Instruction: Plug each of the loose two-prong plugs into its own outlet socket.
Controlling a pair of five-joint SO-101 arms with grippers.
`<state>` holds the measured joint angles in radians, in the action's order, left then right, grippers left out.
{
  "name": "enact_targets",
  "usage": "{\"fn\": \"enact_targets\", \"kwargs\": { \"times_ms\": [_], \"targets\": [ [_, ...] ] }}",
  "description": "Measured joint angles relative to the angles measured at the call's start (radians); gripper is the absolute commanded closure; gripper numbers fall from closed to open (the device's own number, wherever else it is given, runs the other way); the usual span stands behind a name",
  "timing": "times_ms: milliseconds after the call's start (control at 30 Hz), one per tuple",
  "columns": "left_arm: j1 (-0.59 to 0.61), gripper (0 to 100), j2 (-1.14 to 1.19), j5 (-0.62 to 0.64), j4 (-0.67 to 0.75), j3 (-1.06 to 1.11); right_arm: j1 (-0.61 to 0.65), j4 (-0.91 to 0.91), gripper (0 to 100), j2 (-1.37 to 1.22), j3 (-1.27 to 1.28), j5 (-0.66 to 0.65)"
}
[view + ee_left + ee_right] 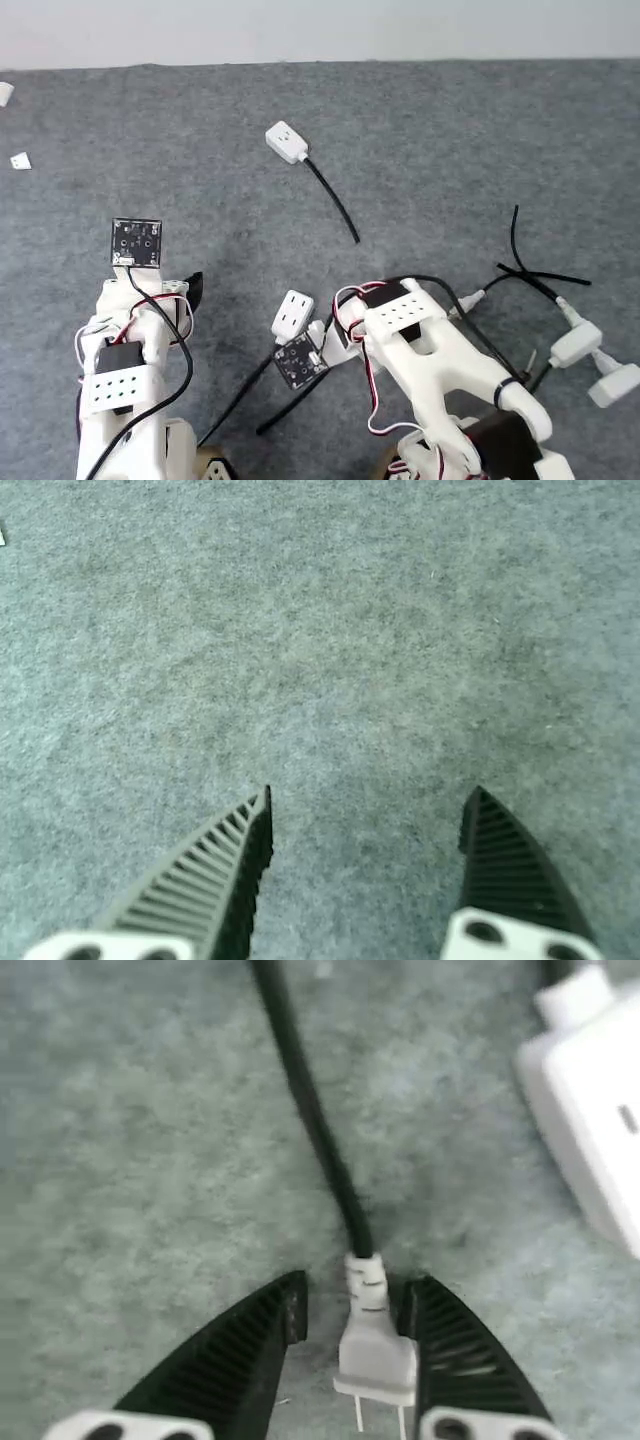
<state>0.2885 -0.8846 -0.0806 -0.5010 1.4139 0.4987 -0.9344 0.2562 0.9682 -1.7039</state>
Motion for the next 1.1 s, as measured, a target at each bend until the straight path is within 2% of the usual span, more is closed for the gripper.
{"fn": "enact_targets", "kwargs": {
  "times_ms": [133,533,633,800,967,1100],
  "targets": [
    [0.0,71,0.0,0.0,0.0,0.0,0.002,-0.011,89.4,0.003,-0.002,-0.009],
    [0.0,71,0.0,0.0,0.0,0.0,0.009,0.0,90.2,0.003,-0.002,0.008],
    [0.0,71,0.0,0.0,0.0,0.0,0.009,0.0,99.1,0.003,-0.002,0.014],
    [0.0,71,0.0,0.0,0.0,0.0,0.009,0.0,98.8,0.0,0.0,0.028],
    [0.0,71,0.0,0.0,0.0,0.0,0.038,0.0,99.0,0.0,0.002,0.173],
    [0.0,71,0.0,0.0,0.0,0.0,0.058,-0.008,99.0,-0.005,-0.04,0.425]
  ]
}}
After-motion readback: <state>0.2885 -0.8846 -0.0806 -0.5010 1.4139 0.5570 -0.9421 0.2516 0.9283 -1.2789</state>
